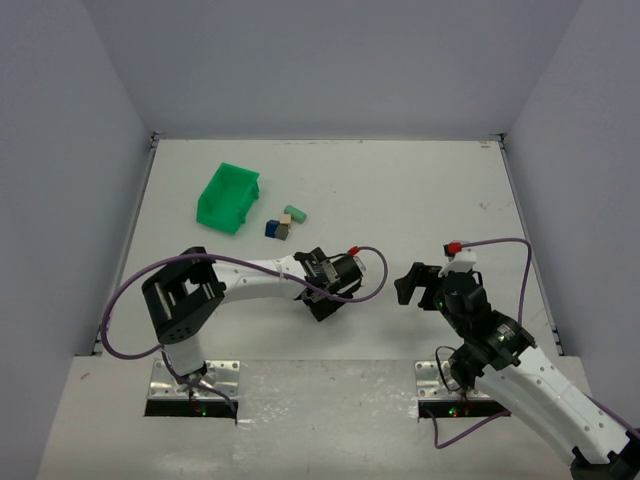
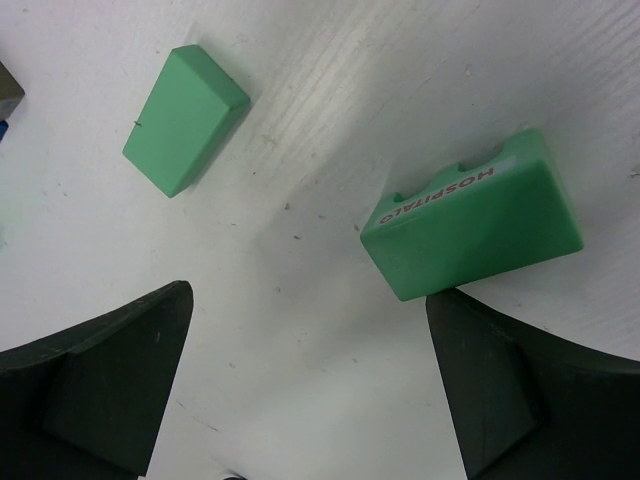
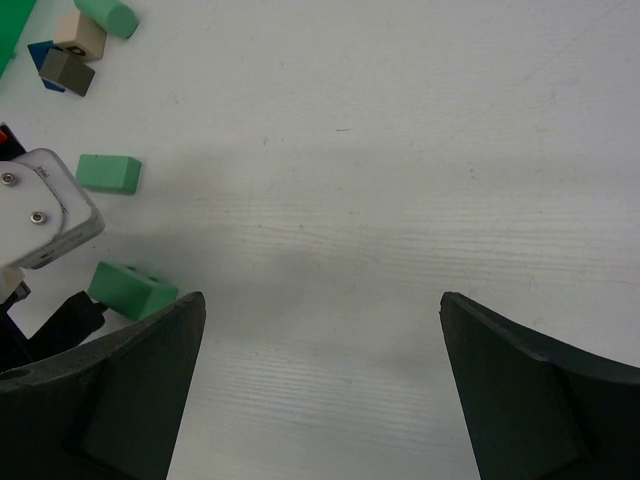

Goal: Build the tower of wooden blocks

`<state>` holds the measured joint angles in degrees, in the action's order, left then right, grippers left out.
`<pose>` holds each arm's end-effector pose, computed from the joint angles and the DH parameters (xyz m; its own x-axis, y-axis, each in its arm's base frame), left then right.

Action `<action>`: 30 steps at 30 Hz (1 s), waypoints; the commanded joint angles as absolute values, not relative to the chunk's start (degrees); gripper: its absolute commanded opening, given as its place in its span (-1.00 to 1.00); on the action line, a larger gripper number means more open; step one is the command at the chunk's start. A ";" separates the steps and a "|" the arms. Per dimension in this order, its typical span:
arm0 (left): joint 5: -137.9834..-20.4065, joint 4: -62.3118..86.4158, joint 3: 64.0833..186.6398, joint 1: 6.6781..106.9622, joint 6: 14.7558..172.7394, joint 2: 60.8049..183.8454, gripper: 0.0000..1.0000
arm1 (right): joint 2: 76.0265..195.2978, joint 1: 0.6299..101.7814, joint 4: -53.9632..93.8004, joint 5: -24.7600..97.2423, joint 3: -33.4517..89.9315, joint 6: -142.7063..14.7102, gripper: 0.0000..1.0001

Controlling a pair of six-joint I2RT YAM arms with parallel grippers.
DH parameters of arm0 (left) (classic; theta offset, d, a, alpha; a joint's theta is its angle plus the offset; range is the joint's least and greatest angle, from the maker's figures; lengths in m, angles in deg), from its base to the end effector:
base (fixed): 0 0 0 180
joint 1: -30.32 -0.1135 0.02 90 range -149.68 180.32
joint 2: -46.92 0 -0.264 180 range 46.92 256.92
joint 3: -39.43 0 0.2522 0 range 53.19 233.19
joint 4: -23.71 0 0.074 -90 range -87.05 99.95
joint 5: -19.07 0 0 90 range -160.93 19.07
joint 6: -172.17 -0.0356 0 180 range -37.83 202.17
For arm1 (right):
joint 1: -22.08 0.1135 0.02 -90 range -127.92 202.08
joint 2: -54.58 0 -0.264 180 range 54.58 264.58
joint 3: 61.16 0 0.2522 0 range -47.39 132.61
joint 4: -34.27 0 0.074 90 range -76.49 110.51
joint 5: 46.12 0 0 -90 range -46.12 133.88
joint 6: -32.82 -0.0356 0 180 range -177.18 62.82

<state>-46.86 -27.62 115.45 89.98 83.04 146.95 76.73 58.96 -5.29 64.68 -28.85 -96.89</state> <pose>0.1758 -0.2717 0.1678 -0.4998 0.8265 -0.2590 0.7284 0.5629 0.3907 0.1013 0.0602 0.2049 -0.5024 0.3697 -0.7816 0.0097 0.9063 0.4225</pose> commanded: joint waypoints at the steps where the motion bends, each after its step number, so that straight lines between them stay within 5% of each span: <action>1: -47.50 -27.58 116.93 90.82 85.86 141.85 1.00 | 77.07 58.86 -3.43 66.25 -28.90 -97.79 0.97; 16: -36.21 -20.88 109.26 92.80 106.33 126.55 1.00 | 82.68 58.90 -3.73 66.24 -27.09 -95.56 0.97; 24: -32.49 -12.93 106.07 75.26 119.10 116.64 1.00 | 90.15 58.90 1.44 60.06 -26.05 -91.20 0.97; 30: -29.43 -2.93 101.75 73.01 120.07 106.79 1.00 | 105.33 58.90 2.78 55.78 -17.66 -88.75 0.97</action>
